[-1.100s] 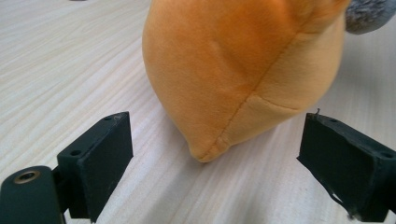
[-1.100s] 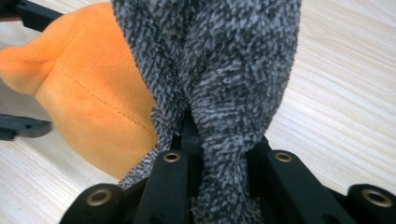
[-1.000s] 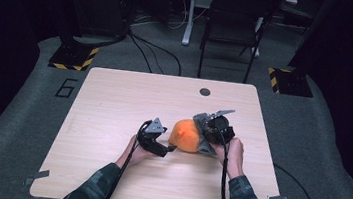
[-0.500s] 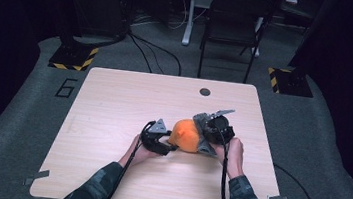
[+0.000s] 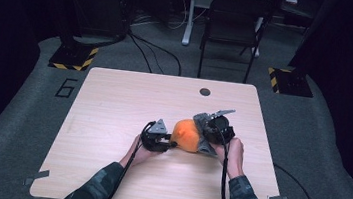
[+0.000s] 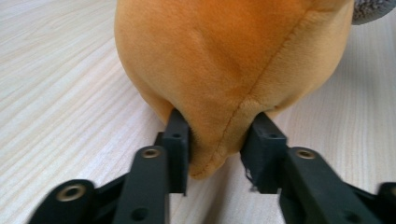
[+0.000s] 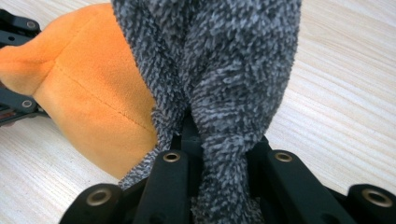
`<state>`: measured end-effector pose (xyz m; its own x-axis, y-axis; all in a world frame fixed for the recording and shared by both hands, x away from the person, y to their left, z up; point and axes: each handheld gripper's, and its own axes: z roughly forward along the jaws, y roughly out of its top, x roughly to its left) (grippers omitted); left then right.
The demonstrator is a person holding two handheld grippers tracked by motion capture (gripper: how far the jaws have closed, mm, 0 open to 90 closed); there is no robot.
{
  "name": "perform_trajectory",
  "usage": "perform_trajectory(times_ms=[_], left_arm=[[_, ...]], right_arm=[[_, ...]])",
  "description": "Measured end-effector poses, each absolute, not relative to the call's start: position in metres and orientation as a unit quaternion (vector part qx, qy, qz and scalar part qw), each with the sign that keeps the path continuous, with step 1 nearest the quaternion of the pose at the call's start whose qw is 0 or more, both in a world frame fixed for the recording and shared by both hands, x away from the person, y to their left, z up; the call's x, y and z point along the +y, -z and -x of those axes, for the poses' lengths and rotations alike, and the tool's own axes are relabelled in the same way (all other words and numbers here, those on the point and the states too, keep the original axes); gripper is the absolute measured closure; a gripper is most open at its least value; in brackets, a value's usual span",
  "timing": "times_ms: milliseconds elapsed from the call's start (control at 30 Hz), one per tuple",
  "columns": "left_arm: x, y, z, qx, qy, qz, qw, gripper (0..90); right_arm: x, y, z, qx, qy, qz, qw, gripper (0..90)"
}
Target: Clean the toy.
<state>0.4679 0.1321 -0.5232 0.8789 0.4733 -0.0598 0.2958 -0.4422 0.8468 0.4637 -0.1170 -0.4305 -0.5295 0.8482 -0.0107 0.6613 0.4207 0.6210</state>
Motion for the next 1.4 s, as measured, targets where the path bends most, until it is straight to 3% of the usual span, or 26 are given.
perform_trajectory(times_ms=[367, 600, 933, 1400], left_arm=[[0.131, 0.524, -0.468, 0.232, -0.090, -0.841, 0.480, 76.4], [0.133, 0.523, -0.467, 0.225, -0.084, -0.840, 0.487, 78.0], [0.133, 0.521, -0.467, 0.222, -0.084, -0.833, 0.500, 78.5], [0.140, 0.467, -0.456, 0.199, -0.107, -0.854, 0.468, 79.5]], right_arm=[[-0.122, 0.425, -0.461, 0.816, -0.312, -0.458, 0.167, 75.9], [-0.158, 0.407, -0.452, 0.782, -0.345, -0.479, 0.198, 74.8], [-0.198, 0.451, -0.458, 0.780, -0.269, -0.538, 0.173, 74.8], [-0.200, 0.457, -0.461, 0.782, -0.258, -0.544, 0.162, 75.0]])
